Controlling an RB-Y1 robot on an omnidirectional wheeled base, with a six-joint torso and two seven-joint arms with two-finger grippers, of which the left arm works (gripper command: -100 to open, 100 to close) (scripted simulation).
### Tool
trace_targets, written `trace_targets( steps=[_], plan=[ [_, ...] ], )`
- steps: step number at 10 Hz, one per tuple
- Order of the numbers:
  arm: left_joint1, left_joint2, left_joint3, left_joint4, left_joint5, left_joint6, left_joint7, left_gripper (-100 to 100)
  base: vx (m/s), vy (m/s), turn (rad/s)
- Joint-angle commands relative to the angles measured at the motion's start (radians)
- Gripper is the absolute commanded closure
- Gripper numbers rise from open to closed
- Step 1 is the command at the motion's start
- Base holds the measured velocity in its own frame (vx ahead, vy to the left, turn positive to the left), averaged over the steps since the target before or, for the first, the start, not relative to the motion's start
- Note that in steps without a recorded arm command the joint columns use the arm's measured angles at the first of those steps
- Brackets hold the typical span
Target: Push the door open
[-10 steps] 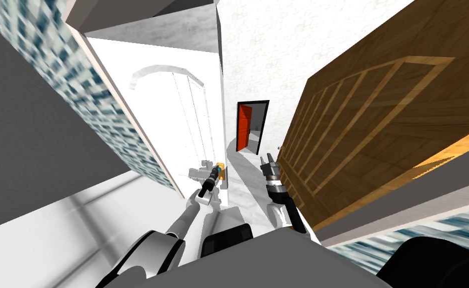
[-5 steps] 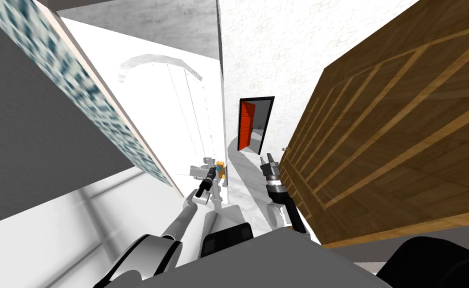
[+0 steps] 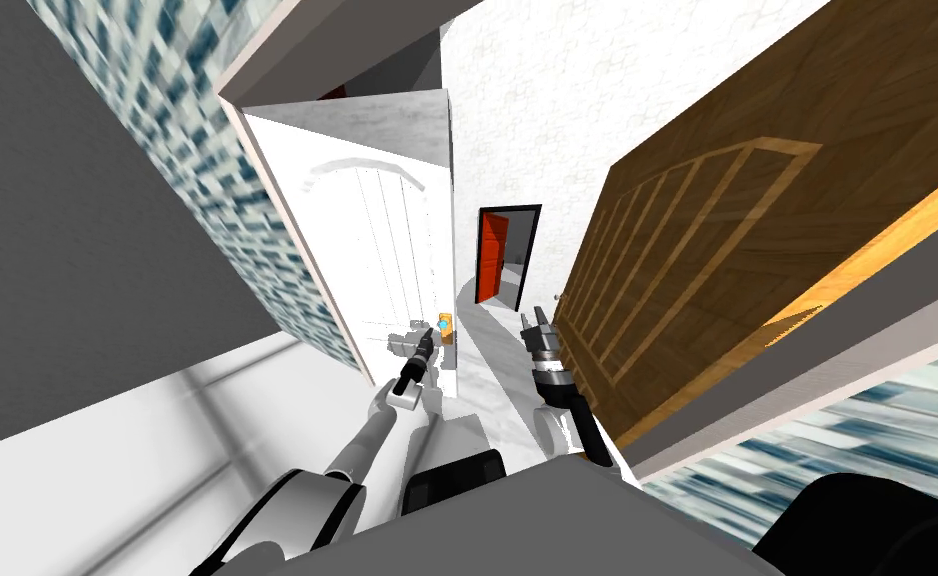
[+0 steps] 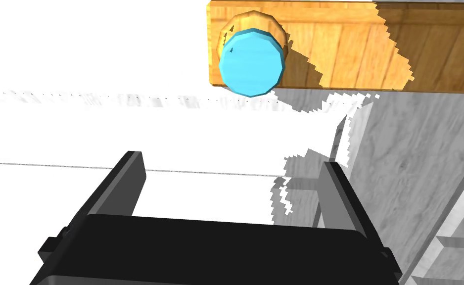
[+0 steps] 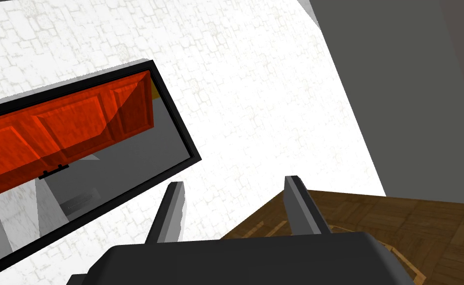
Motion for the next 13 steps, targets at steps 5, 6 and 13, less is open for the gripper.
trace_targets(
  steps=[5, 6, 13],
  plan=[
    [0.005, -0.002, 0.000, -0.008, 0.001, 0.001, 0.000, -100, -0.041, -0.002, -0.005],
    [0.006, -0.001, 0.002, -0.007, 0.001, -0.001, -0.001, -100, 0.172, -0.051, -0.009],
    [0.009, -0.006, 0.012, -0.003, 0.003, -0.011, -0.010, 100, 0.160, -0.068, -0.017]
  ],
)
